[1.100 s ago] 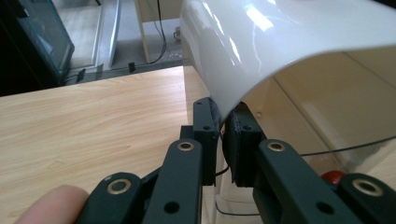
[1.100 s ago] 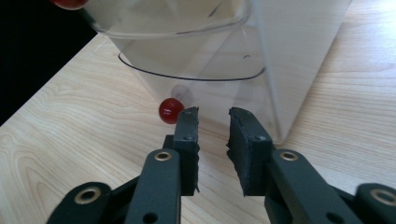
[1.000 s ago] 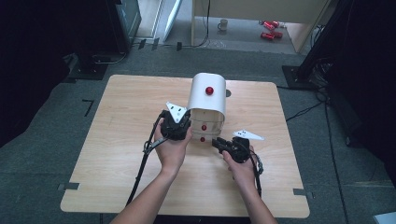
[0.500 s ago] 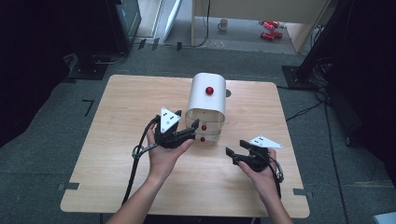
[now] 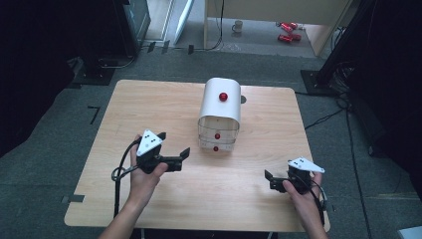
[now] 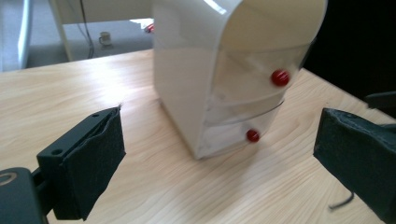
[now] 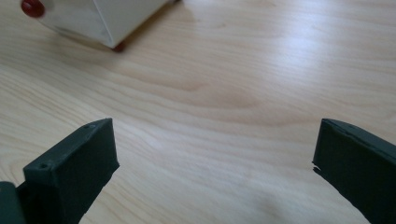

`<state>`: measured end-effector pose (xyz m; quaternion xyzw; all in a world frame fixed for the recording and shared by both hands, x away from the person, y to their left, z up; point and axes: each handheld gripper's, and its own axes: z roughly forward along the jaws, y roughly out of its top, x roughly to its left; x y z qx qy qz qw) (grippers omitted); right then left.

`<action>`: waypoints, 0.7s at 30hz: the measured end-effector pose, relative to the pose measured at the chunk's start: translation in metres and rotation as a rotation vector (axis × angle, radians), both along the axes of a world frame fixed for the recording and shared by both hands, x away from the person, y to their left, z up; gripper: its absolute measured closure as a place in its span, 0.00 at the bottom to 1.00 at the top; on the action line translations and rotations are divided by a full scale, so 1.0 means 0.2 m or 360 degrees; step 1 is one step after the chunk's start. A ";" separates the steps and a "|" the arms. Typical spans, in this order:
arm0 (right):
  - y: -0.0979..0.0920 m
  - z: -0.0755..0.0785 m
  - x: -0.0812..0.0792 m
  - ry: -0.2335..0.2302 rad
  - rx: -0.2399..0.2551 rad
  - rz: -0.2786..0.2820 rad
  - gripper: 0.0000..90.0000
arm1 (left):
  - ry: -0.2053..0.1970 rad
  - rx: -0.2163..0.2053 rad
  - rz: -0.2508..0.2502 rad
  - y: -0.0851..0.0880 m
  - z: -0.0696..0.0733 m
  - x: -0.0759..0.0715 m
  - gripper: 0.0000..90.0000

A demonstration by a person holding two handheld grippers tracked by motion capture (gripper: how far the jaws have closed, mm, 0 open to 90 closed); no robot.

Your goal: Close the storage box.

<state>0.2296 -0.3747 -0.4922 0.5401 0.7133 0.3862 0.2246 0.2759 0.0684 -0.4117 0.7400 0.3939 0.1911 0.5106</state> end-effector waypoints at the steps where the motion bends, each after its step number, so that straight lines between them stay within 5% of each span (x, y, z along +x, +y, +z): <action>1: -0.02 -0.01 -0.01 0.0007 -0.0013 -0.0009 0.00 | 0.0007 0.0011 0.0011 0.03 -0.02 -0.01 0.02; 21: -0.16 -0.15 -0.12 0.0128 -0.0230 -0.0088 0.00 | 0.0175 0.0178 0.0143 0.50 -0.34 -0.13 0.02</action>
